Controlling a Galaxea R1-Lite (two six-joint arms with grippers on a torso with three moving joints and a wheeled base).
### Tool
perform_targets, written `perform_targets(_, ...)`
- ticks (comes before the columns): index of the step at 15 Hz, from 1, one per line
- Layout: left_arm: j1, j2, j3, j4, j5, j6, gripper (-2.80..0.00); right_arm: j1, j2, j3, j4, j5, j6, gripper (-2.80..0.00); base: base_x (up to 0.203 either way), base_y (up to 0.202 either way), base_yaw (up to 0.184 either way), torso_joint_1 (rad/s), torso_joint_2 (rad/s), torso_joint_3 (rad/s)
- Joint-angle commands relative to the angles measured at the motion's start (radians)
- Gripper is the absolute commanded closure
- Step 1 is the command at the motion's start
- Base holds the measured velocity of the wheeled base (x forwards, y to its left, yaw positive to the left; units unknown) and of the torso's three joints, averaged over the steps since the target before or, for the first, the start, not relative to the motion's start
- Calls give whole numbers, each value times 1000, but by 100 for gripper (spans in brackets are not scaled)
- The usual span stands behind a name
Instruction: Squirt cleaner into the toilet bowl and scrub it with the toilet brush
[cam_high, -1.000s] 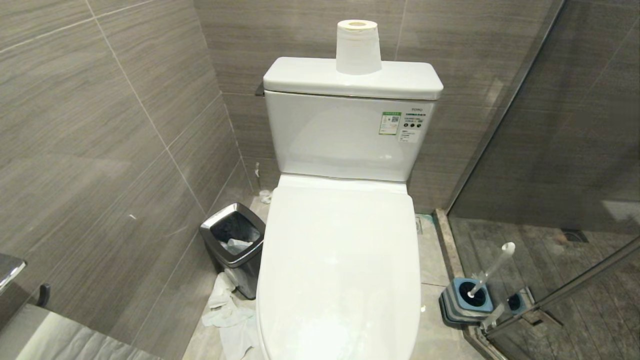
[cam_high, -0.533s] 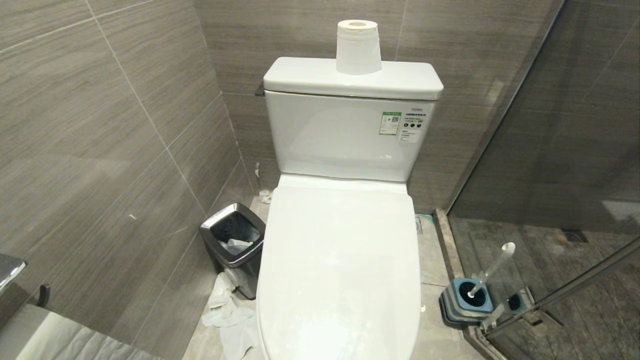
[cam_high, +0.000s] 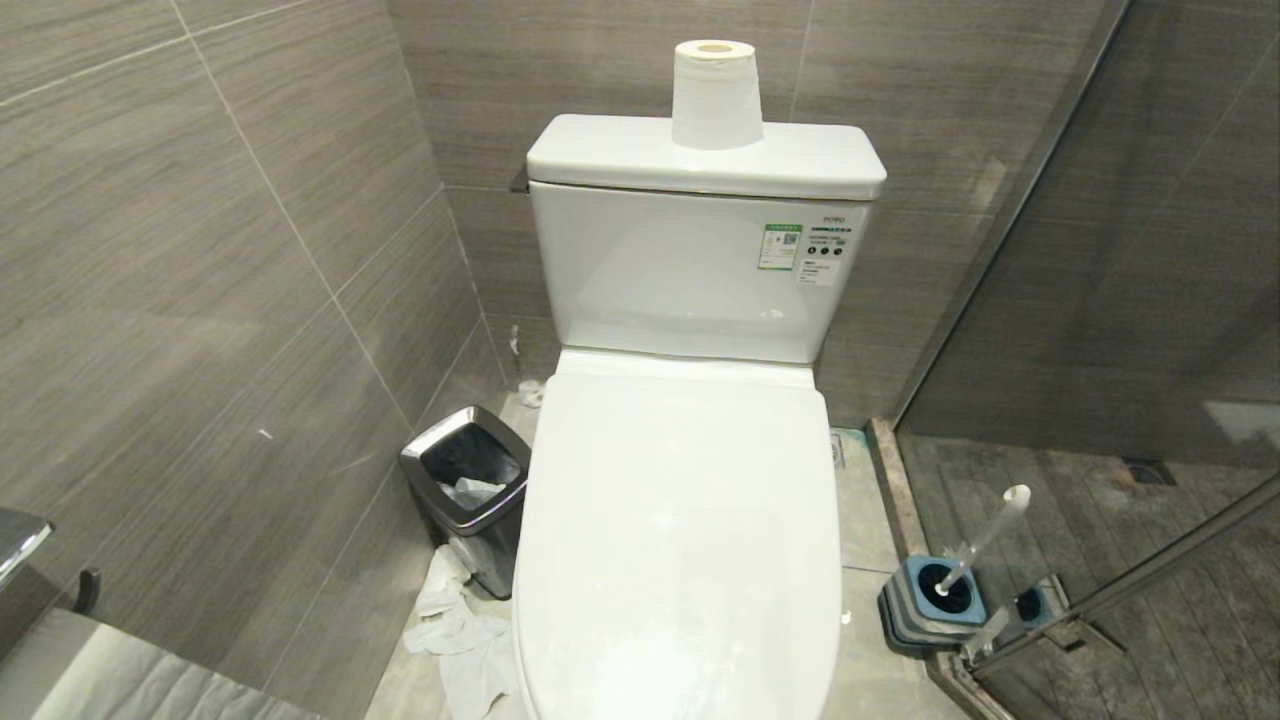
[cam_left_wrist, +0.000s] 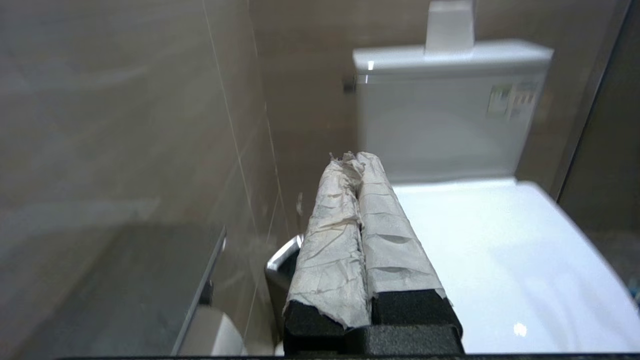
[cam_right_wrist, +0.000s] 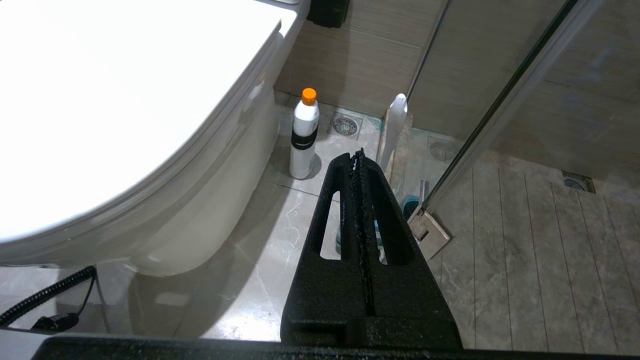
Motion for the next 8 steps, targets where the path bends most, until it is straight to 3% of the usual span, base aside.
perform_targets(1, 0, -1, 167, -63, -1, 27, 0, 0, -1, 12, 0, 0, -1, 0, 0, 0, 0, 0, 0, 0)
perform_targets(4, 0, -1, 380, -204, 4, 64, 0, 0, -1, 12, 0, 0, -1, 0, 0, 0, 0, 0, 0, 0)
perform_targets(8, 0, -1, 382, -34, 70, 97, 0, 0, -1, 12, 0, 0, -1, 0, 0, 0, 0, 0, 0, 0)
